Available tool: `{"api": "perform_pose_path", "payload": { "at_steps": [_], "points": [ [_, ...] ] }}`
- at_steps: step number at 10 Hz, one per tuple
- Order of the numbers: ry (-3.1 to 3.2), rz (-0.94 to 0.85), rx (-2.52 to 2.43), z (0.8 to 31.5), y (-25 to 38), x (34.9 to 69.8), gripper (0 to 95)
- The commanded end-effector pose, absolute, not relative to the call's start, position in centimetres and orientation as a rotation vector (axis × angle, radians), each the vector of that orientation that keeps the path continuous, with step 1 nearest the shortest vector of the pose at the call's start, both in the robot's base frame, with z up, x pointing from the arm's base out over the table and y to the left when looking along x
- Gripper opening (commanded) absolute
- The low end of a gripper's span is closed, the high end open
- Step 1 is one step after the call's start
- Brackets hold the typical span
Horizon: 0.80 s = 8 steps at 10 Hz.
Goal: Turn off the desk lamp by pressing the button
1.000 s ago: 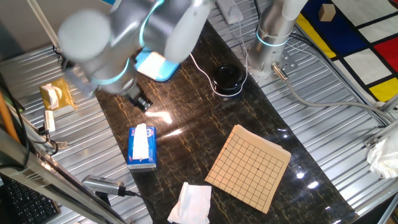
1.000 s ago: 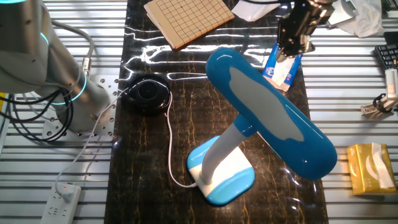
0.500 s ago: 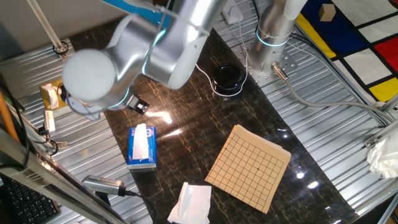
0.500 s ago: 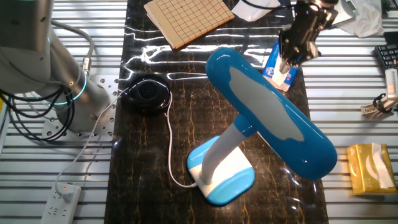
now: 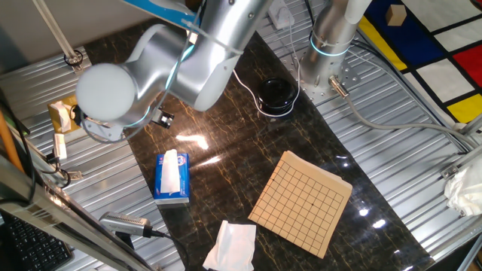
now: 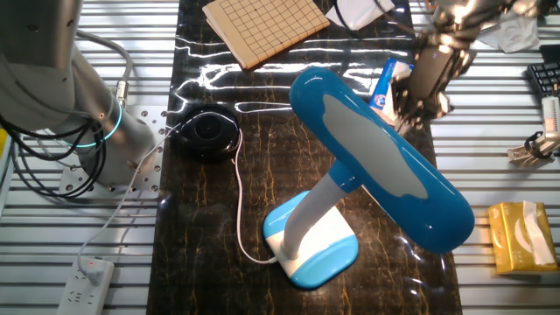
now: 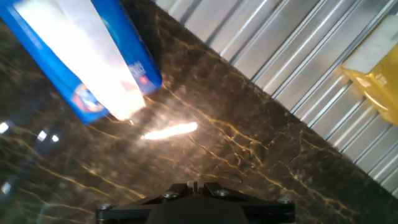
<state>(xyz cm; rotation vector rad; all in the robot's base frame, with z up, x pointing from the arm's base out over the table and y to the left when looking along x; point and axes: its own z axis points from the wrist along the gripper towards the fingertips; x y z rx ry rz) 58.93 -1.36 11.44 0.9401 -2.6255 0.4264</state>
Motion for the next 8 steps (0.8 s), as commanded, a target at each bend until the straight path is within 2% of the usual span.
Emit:
{"api": "perform_pose_path", "payload": {
  "at_steps": [1, 8],
  "points": [
    [-2.626, 0.418, 0.937, 10.7, -1.4, 58.9, 0.0],
    [-2.535, 0.386, 1.104, 8.5, -4.9, 56.4, 0.0]
  ]
}}
